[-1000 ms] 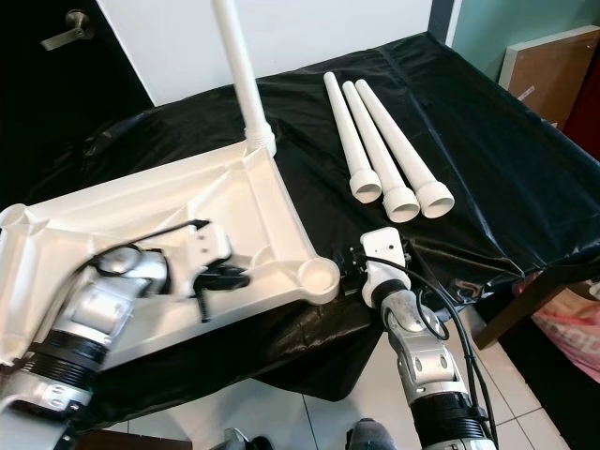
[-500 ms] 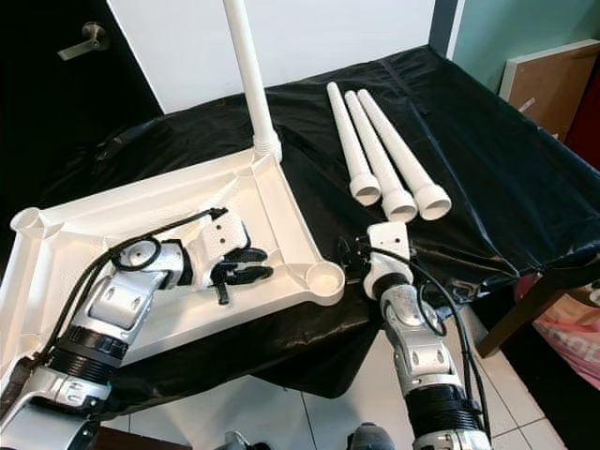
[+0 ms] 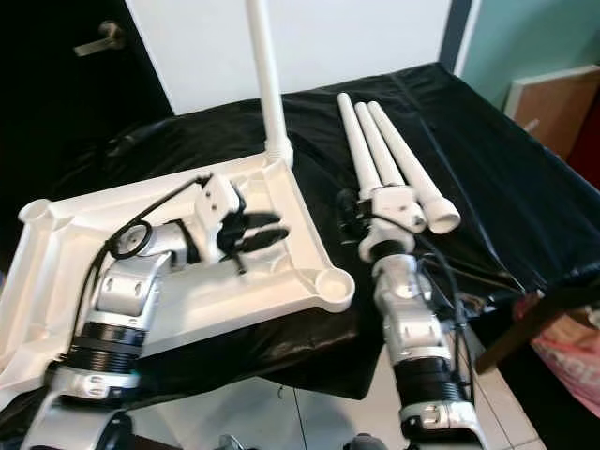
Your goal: Building children table
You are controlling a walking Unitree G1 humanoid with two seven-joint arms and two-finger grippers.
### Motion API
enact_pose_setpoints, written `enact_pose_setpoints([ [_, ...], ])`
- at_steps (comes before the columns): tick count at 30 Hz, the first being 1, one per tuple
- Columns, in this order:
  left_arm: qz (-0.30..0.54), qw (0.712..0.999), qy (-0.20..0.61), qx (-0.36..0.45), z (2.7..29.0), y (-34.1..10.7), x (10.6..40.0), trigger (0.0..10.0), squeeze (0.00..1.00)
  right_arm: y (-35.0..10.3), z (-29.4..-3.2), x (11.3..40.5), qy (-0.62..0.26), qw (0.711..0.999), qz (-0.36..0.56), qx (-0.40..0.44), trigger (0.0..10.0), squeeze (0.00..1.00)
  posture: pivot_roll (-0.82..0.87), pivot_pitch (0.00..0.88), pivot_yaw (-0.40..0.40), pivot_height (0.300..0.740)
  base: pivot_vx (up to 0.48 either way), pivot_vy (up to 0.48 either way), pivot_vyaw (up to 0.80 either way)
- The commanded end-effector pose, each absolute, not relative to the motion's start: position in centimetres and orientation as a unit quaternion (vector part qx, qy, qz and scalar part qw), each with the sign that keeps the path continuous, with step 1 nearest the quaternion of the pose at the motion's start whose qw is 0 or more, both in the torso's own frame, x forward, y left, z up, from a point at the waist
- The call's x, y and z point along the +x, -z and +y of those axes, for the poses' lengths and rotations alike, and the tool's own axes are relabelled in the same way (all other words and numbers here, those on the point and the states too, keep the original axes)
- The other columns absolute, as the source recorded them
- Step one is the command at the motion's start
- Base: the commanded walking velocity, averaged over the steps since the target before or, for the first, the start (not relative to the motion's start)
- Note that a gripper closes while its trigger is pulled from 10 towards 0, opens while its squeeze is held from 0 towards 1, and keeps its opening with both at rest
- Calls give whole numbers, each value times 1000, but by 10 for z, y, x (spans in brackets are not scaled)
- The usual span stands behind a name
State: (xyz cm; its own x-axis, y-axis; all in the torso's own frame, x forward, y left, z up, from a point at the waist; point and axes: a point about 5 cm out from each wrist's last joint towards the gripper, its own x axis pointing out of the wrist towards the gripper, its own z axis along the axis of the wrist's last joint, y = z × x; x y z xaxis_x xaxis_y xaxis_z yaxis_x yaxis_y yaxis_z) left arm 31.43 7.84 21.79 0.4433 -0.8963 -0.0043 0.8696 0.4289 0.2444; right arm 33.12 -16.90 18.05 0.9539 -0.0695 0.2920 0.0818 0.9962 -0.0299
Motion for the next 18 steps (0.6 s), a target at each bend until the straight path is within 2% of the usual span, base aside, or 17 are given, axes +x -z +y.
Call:
enact_pose_setpoints([
  [1, -84, 940, 322, 73, 95, -225, 331, 10000, 0, -175, -175, 331, 51, 989, -137, -16, 10000, 0, -176, 16, 60, 740, 0, 0, 0],
  [6, -83, 940, 322, 70, 94, -225, 331, 10000, 0, -175, -176, 332, 54, 989, -138, -17, 10000, 0, -176, 16, 60, 740, 0, 0, 0],
  [8, -80, 922, 376, 49, 77, -220, 318, 10000, 0, -172, -191, 335, 82, 990, -117, -19, 10000, 0, -182, 33, 33, 740, 0, 0, 0],
  [11, -77, 912, 402, 31, 71, -217, 312, 10000, 0, -168, -197, 336, 88, 991, -103, -17, 10000, 0, -179, 40, 24, 740, 0, 0, 0],
  [12, -74, 905, 419, 14, 68, -216, 308, 10000, 0, -166, -198, 336, 92, 991, -93, -17, 10000, 416, -180, 41, 20, 740, 0, 0, 0],
  [14, -74, 905, 419, 14, 68, -216, 308, 10000, 0, -166, -198, 336, 92, 991, -93, -17, 10000, 416, -180, 41, 20, 740, 0, 0, 0],
  [15, -74, 901, 426, 3, 66, -216, 305, 10000, 1000, -162, -198, 337, 87, 993, -81, -8, 10000, 1000, -180, 48, 14, 740, 0, 0, 0],
  [17, -74, 901, 427, 0, 64, -216, 304, 10000, 1000, -160, -198, 338, 79, 994, -72, -2, 10000, 1000, -178, 56, 9, 740, 0, 0, 0],
  [18, -75, 902, 425, -1, 62, -215, 303, 10000, 941, -159, -200, 341, 75, 995, -62, 4, 10000, 1000, -178, 59, 7, 740, 0, 0, 0],
])
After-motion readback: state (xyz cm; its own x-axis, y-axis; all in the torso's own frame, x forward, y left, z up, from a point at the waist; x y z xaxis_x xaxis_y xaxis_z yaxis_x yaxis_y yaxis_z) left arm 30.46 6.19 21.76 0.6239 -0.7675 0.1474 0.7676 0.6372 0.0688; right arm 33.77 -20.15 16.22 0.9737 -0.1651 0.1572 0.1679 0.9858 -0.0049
